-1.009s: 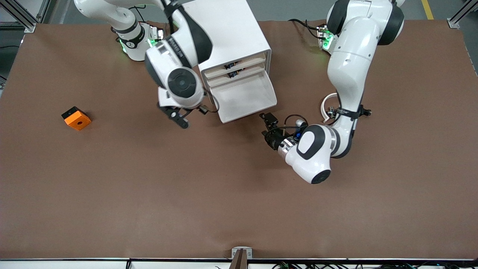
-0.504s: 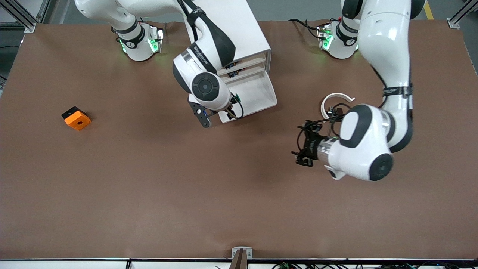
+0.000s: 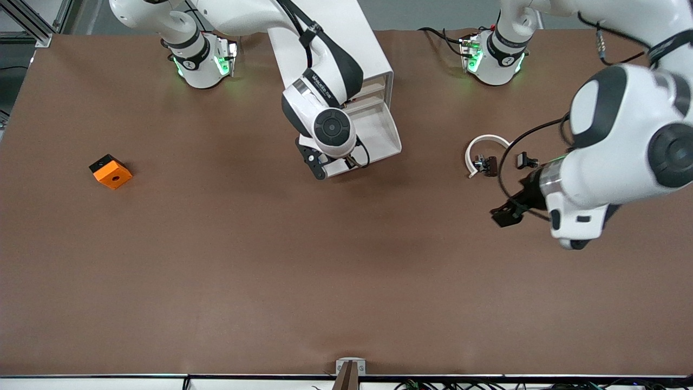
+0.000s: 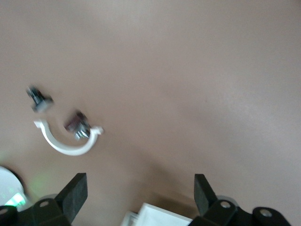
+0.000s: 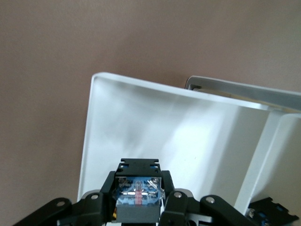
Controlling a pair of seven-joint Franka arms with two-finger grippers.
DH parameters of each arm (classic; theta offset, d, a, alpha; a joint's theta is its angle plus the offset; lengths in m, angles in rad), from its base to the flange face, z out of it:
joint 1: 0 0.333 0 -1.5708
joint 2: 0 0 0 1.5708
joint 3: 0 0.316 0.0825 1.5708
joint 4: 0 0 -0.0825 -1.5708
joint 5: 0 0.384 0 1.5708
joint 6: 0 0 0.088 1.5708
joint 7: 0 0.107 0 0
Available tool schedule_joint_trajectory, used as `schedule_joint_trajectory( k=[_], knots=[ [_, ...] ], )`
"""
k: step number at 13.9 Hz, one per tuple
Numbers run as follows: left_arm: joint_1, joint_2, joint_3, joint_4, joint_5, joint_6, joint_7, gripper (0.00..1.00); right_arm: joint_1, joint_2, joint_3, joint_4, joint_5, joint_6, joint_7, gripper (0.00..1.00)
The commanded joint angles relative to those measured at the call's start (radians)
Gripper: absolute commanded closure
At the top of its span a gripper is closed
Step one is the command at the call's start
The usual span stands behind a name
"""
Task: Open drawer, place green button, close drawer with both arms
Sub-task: 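Lower the button into the drawer with the right gripper while the left gripper withdraws, then open the right gripper and draw it back from the drawer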
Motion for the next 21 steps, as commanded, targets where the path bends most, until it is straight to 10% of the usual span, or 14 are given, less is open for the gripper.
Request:
schedule_joint_trajectory(
  k=[1,9,12,21],
  knots=[
    [0.139,-0.152,-0.066,-0.115,0.042,0.005,0.319,0.0,0.027,0.034,-0.011,0.033,0.017,0.021,0.015,0.65],
    [0.451,-0.409,-0.38,-0.337,0.228,0.089,0.587,0.0,0.052,0.057,-0.011,0.029,0.01,0.024,0.004,0.54],
    [0.484,-0.489,-0.381,-0.434,0.225,0.176,0.59,0.0,0.061,0.058,-0.011,0.029,0.005,0.021,0.004,0.0],
    [0.478,-0.475,-0.387,-0.433,0.239,0.127,0.63,0.0,-0.017,-0.011,-0.02,0.174,0.005,-0.198,-0.002,0.0]
  ],
)
